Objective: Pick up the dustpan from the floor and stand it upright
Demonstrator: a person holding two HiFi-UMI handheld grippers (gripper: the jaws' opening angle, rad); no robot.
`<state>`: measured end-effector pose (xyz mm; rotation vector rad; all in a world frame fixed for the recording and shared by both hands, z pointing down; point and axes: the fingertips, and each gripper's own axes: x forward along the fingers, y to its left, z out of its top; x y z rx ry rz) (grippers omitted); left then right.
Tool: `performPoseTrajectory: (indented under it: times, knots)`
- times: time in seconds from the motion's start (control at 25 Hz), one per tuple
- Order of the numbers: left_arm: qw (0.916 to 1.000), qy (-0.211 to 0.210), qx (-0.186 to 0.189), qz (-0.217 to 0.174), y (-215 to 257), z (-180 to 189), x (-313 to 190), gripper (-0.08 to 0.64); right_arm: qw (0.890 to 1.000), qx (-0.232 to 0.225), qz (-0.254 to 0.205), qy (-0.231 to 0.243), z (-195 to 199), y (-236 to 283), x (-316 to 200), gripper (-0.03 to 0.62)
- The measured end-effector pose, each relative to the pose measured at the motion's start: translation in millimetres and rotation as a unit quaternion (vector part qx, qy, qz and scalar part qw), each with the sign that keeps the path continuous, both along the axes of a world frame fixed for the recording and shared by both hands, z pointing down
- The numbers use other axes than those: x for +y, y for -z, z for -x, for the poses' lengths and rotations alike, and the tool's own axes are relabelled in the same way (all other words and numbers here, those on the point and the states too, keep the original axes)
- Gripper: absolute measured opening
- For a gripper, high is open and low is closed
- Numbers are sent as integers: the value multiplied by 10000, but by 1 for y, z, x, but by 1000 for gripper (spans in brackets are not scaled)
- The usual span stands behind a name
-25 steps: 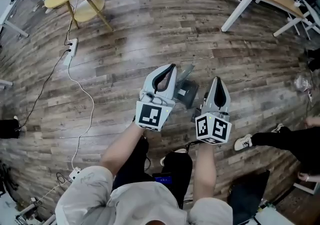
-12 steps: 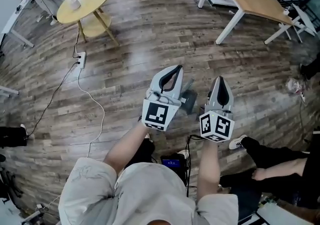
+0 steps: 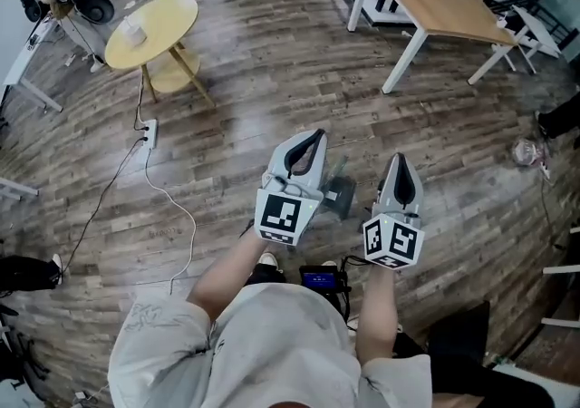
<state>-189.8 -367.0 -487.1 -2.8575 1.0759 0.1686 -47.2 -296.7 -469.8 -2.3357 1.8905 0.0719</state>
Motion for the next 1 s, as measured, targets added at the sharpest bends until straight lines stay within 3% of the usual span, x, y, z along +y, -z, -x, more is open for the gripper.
performPoseTrajectory:
  times: [0.2,0.44,0.6,0.72,0.8,1.0]
  knots:
    - [9999,117,66,3,19,-106,28,20,9998,99,-120,81,-113,26,32,6]
    - [9997,181,143,123,46,-248,101,20,9996,224,-141,54,-270,53,106,6]
    - [9993,338,146,32,46,-314,113,20,9994,184,-210,207,-342,52,118,6]
    - [9993,352,128,-2,44,-339,112,20,9993,187,-194,262,-365,48,115,6]
    - [9994,318,103,-25,44,-337,108,20,9992,232,-189,271,-360,49,109,6]
    - [9996,260,93,-33,48,-273,82,20,9990,353,-135,246,-293,57,85,6]
